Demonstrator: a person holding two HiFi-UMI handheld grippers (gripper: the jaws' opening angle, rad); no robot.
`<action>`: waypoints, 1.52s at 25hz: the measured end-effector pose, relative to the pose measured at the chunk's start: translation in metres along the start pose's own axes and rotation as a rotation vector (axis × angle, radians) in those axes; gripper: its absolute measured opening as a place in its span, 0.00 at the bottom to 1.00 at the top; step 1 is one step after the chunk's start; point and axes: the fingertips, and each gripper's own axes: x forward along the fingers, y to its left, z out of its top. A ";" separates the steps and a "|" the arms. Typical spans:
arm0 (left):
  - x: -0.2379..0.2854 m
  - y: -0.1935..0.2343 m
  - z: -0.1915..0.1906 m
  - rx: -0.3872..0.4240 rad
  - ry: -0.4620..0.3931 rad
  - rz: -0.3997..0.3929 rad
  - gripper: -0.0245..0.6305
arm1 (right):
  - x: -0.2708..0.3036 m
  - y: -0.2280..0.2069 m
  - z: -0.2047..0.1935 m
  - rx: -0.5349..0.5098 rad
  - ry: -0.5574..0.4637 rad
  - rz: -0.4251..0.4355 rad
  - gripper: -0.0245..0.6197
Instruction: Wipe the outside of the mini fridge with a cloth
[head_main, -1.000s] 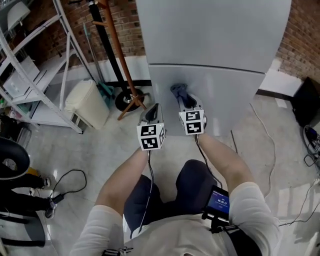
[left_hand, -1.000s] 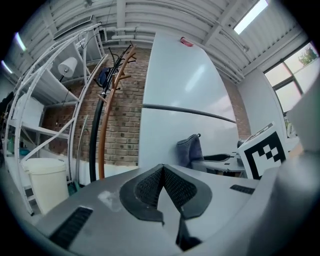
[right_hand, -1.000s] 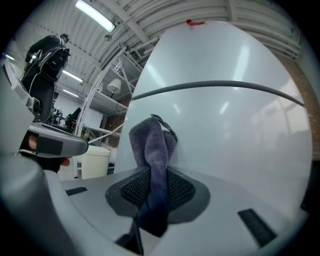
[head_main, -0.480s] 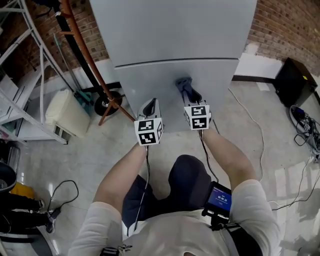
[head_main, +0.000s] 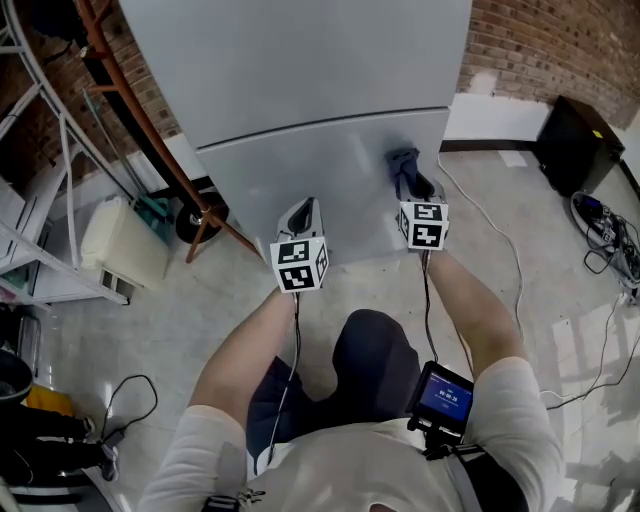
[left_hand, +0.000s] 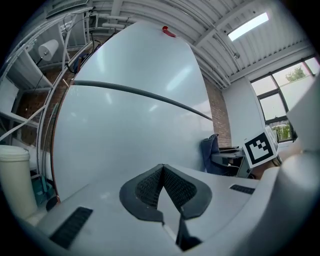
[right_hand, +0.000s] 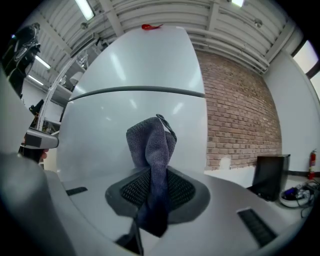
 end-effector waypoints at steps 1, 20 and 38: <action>0.002 -0.003 -0.001 0.001 0.003 -0.003 0.04 | 0.000 -0.010 -0.004 0.009 0.008 -0.017 0.17; -0.012 0.013 -0.012 -0.022 0.000 0.034 0.04 | -0.010 0.038 0.002 0.002 -0.032 0.087 0.17; -0.129 0.155 -0.057 -0.076 0.041 0.287 0.04 | -0.003 0.313 -0.025 -0.106 0.005 0.506 0.17</action>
